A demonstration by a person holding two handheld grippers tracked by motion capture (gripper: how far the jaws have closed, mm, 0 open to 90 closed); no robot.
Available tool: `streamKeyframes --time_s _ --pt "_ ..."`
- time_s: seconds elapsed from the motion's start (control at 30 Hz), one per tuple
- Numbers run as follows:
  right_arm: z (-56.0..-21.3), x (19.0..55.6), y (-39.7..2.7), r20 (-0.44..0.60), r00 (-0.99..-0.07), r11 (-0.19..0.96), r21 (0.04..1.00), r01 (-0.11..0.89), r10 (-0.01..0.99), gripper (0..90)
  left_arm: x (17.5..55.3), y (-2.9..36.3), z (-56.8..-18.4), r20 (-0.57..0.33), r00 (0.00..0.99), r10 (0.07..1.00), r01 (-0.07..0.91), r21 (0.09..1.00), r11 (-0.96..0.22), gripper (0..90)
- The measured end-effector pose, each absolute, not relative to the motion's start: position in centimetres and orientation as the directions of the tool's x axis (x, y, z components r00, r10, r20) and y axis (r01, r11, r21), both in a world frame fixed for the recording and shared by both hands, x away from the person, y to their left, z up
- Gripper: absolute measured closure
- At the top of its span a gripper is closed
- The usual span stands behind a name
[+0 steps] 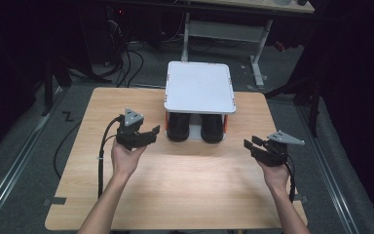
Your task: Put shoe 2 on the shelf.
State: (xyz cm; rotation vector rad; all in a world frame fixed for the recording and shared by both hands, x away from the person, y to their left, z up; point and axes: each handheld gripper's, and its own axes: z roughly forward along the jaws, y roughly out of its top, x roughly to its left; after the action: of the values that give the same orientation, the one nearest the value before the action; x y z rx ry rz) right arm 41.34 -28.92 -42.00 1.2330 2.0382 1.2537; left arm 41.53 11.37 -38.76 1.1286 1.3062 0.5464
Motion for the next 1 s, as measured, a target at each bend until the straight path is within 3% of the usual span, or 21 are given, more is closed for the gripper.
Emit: streamKeyframes --time_s 1.0 --pt "-46.6 39.3 -32.0 0.093 -0.440 0.178 0.825 0.536 0.893 54.2 38.1 14.8 -46.3 -0.506 0.123 0.854 0.360 0.824 0.437 34.8"
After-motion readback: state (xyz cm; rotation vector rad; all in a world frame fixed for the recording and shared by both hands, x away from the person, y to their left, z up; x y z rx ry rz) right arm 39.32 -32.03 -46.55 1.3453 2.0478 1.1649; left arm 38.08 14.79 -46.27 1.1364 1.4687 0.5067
